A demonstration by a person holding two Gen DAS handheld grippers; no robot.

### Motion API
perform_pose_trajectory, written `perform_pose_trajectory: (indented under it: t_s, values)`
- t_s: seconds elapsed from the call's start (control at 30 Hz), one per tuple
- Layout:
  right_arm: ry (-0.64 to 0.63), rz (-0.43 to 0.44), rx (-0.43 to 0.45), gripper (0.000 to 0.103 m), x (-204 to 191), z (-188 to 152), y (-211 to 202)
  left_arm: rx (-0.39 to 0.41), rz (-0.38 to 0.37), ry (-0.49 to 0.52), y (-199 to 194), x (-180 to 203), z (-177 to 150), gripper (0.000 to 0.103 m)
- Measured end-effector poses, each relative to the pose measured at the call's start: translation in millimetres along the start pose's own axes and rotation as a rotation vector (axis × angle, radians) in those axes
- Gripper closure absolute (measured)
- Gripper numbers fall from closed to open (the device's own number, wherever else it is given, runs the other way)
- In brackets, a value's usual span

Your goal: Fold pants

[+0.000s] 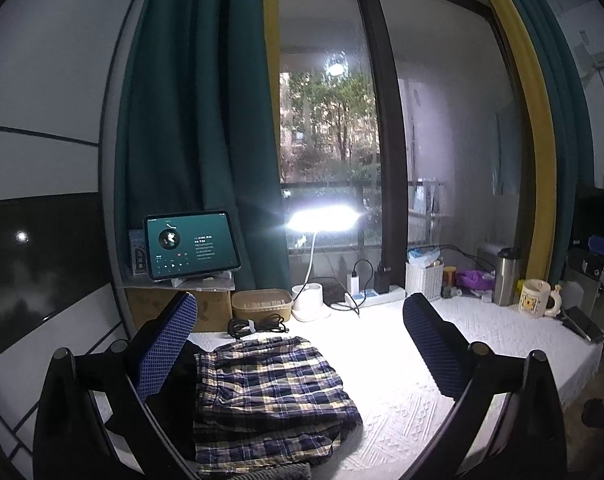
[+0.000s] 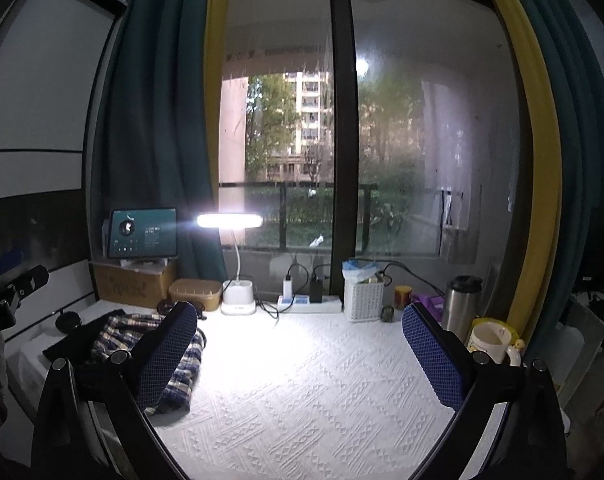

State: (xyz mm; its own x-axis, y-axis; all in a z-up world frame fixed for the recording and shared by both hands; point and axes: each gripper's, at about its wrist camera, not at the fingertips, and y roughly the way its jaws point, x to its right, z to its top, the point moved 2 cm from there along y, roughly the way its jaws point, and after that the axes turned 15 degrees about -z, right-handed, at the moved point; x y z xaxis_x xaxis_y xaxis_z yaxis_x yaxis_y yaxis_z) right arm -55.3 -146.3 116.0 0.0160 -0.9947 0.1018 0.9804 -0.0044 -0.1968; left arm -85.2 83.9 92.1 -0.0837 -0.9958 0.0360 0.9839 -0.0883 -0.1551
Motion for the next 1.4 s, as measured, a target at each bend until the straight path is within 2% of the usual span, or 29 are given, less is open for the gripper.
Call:
perform_pose_trajectory:
  t_s: [0.4, 0.9, 1.4]
  values:
    - [-0.005, -0.067, 0.043, 0.000, 5, 10, -13, 0.087, 0.018, -0.032, -16, -8, 7, 0.001]
    - [-0.004, -0.084, 0.042, 0.000, 7, 12, -11, 0.067, 0.053, -0.055, -17, -16, 1, 0.001]
    - [-0.006, -0.082, 0.020, 0.000, 7, 9, -8, 0.063, 0.043, -0.052, -20, -11, 1, 0.001]
